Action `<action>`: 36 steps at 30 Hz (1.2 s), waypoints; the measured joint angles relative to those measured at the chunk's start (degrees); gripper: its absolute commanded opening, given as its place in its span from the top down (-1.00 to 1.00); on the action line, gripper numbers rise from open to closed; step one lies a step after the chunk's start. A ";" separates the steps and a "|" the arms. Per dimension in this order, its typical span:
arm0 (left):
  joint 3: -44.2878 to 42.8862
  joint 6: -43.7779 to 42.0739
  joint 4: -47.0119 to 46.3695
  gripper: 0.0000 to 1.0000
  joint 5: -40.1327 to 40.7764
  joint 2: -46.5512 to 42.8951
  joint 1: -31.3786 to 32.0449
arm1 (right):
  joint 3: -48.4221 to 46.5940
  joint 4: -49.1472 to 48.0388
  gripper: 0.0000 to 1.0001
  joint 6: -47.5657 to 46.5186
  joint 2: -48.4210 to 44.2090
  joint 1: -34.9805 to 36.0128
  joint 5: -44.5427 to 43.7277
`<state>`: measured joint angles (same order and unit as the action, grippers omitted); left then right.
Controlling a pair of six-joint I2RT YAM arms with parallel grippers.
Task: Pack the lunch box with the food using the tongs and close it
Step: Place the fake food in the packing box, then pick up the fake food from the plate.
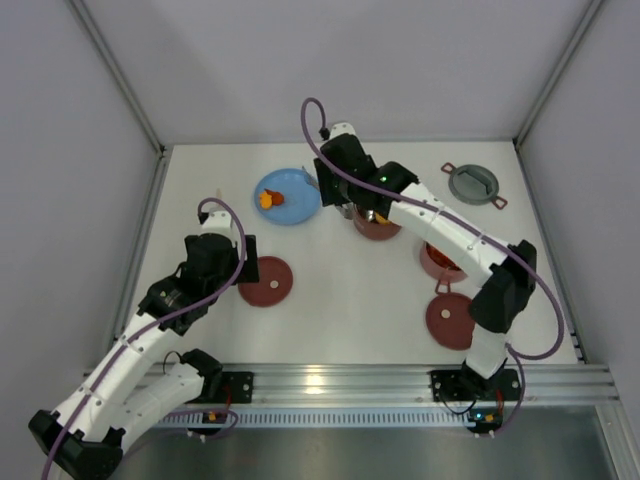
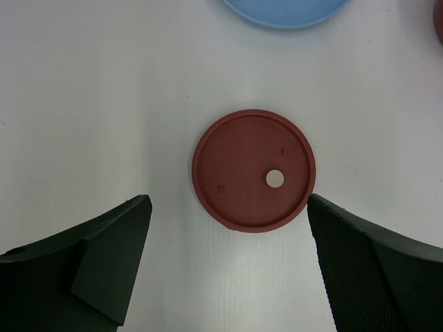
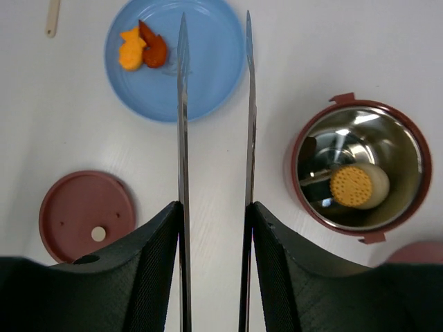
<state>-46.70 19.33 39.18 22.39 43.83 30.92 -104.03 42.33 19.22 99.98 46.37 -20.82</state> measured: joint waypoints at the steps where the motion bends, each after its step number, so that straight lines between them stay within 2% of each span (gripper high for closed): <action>1: 0.00 0.00 0.00 -0.98 0.02 0.07 0.00 | -1.25 -0.15 0.12 -0.24 1.88 0.02 1.29; 13: 0.00 0.00 0.00 -0.98 0.26 0.59 0.00 | -10.54 -1.25 0.13 -2.73 17.92 0.02 9.99; 36: 0.00 0.02 0.00 -0.98 0.63 0.83 0.00 | -17.22 -3.56 0.12 -2.71 27.87 0.02 13.40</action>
<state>-46.70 19.35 39.18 23.03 44.66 30.92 -121.25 38.76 16.51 127.85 46.39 -7.42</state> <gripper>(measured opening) 0.990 0.442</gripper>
